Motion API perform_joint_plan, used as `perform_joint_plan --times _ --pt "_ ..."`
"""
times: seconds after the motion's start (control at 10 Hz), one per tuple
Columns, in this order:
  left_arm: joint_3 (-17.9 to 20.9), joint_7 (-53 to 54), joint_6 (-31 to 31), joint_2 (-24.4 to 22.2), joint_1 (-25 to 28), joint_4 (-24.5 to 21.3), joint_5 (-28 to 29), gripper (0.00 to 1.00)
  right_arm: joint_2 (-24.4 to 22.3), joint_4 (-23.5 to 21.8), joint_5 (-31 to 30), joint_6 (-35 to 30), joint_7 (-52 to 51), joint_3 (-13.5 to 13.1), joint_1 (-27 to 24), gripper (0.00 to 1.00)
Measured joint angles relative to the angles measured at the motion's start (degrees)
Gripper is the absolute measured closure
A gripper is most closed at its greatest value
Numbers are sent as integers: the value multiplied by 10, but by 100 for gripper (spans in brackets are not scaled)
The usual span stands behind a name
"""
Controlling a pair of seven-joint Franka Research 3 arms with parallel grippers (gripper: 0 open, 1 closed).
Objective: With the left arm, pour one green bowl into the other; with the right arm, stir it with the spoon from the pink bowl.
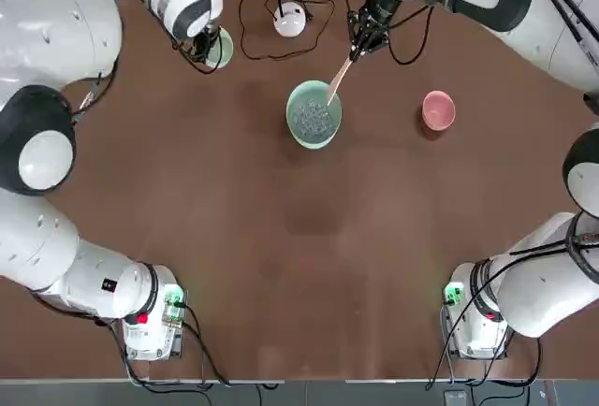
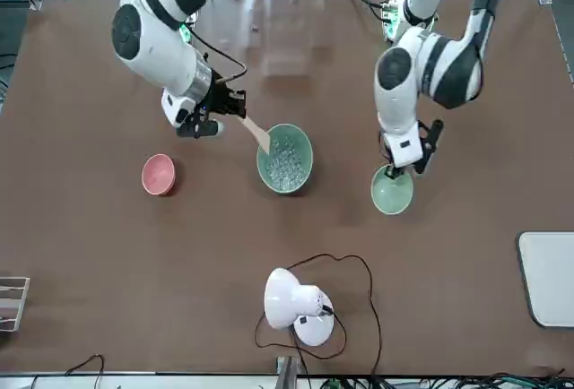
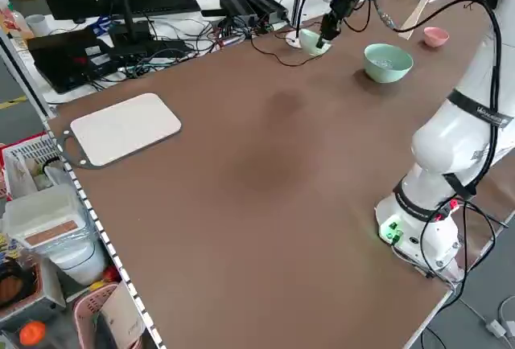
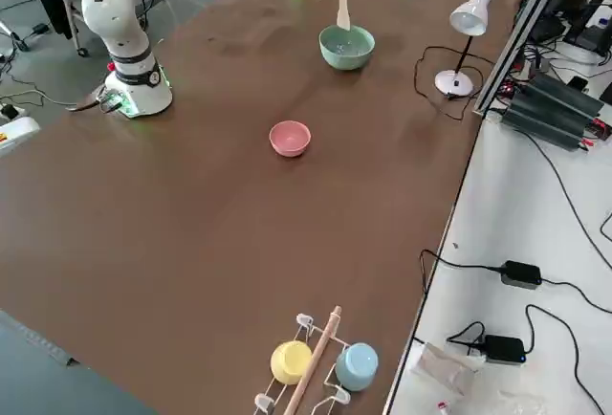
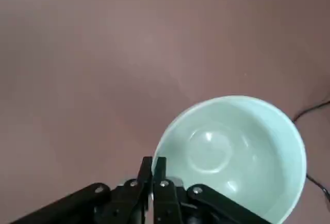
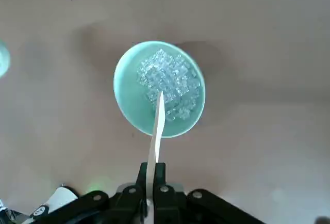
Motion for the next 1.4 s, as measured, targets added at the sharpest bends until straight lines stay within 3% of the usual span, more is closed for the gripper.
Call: perform_joint_plan --times 0.5,0.9,1.2,1.4 --pt "0 220 3 -11 120 16 -110 96 1 -27 0 84 53 0 68 94" --pt "0 255 2 -9 190 17 -198 96 22 -33 -19 94 54 -3 74 94" --pt "0 255 39 -10 227 -46 -293 96 38 -34 -42 100 63 -3 75 94" --pt "0 254 114 -12 243 -108 -300 96 51 -34 -65 101 76 -3 77 94"
